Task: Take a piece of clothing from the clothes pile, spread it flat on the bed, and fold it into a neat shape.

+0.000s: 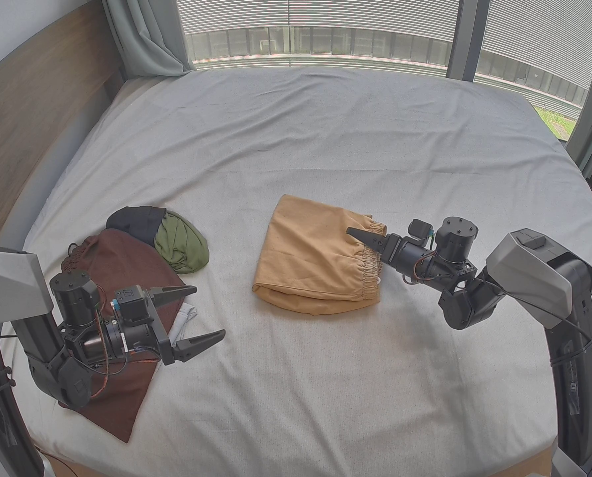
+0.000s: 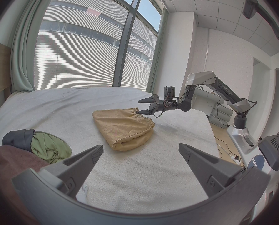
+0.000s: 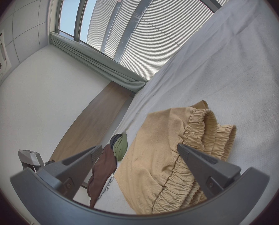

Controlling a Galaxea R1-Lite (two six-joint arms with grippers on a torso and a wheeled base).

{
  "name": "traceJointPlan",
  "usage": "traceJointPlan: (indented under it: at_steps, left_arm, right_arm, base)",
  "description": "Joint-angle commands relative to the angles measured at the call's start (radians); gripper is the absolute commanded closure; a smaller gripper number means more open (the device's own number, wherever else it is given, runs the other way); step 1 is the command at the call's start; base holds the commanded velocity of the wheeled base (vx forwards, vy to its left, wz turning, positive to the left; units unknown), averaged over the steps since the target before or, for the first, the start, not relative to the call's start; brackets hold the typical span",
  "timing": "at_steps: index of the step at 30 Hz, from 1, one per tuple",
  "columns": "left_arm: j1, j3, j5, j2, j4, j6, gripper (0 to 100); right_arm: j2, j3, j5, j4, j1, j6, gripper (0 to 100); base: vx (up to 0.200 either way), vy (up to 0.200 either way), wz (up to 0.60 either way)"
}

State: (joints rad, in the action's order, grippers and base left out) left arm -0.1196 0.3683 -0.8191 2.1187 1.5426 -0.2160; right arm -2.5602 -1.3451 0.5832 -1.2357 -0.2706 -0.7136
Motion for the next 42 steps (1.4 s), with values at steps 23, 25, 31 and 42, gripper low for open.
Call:
traceJointPlan:
  at_steps: [23, 25, 31, 42]
  left_arm:
    - [0.000, -0.006, 0.000, -0.005, 0.001, 0.000, 0]
    - [-0.002, -0.006, 0.000, -0.005, 0.001, 0.000, 0]
    - [-0.003, -0.003, 0.000, -0.006, 0.001, 0.000, 0]
    - [-0.003, -0.002, 0.000, -0.005, 0.001, 0.000, 0]
  right_arm:
    - [0.121, 0.287, 0.001, -0.145, -0.065, 0.010, 0]
    - [0.115, 0.311, 0.000, -0.162, -0.070, 0.011, 0]
    - [0.048, 0.319, 0.000, -0.182, -0.070, 0.037, 0]
    - [-0.005, 0.316, 0.000, -0.206, -0.070, 0.059, 0]
  base:
    - [0.000, 0.000, 0.00]
    - [0.000, 0.000, 0.00]
    - [0.000, 0.000, 0.00]
    - [0.000, 0.000, 0.00]
